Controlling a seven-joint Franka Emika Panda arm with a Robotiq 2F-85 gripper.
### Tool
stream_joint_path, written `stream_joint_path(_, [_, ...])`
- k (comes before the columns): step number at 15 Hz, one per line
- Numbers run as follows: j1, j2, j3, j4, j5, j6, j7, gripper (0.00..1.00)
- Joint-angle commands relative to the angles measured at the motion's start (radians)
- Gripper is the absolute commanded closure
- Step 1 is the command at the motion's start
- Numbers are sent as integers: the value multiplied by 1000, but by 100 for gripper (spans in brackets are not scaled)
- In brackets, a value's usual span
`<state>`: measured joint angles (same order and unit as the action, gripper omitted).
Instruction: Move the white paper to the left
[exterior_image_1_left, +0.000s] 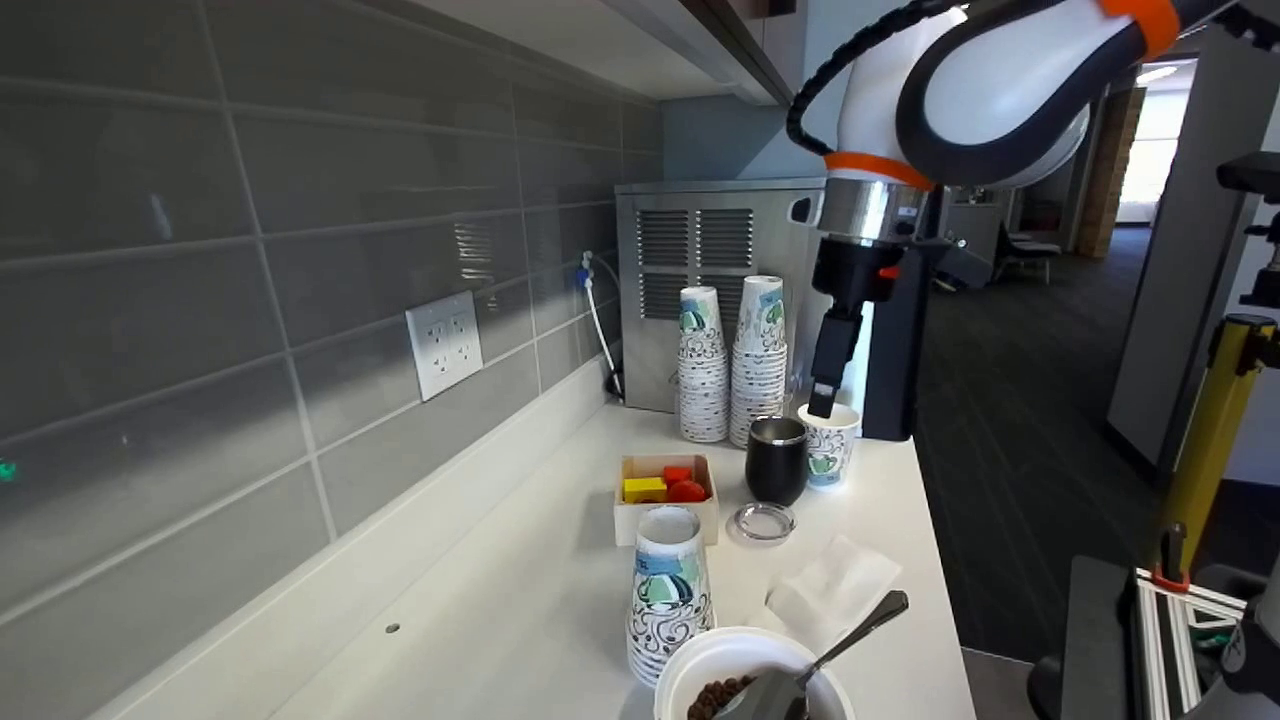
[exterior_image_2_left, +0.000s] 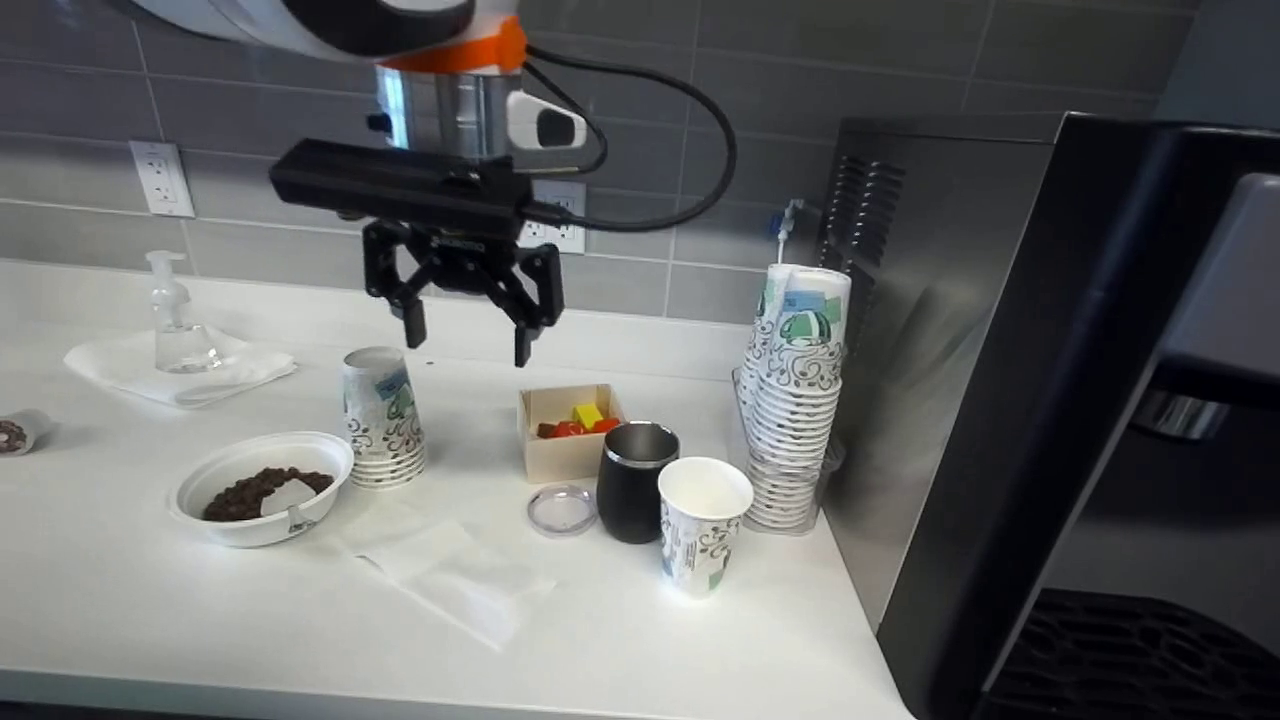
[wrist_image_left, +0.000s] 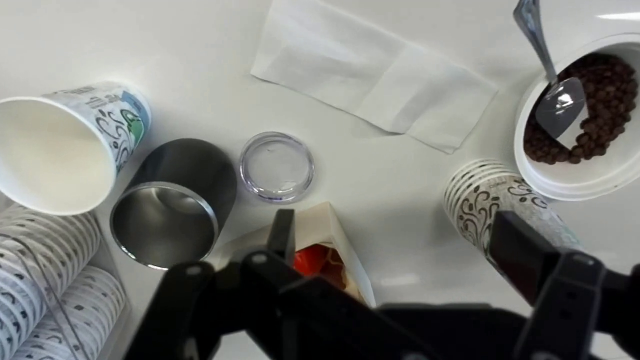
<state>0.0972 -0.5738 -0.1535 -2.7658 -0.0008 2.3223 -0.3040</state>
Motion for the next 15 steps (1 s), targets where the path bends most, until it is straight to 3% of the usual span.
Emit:
stream_joint_path(1, [19, 168, -74, 43, 87, 42, -130, 0])
stream_joint_path(6, [8, 354, -76, 83, 176, 60, -229, 0])
stream_joint_path(15, [-83, 590, 21, 107, 150, 184, -52, 0])
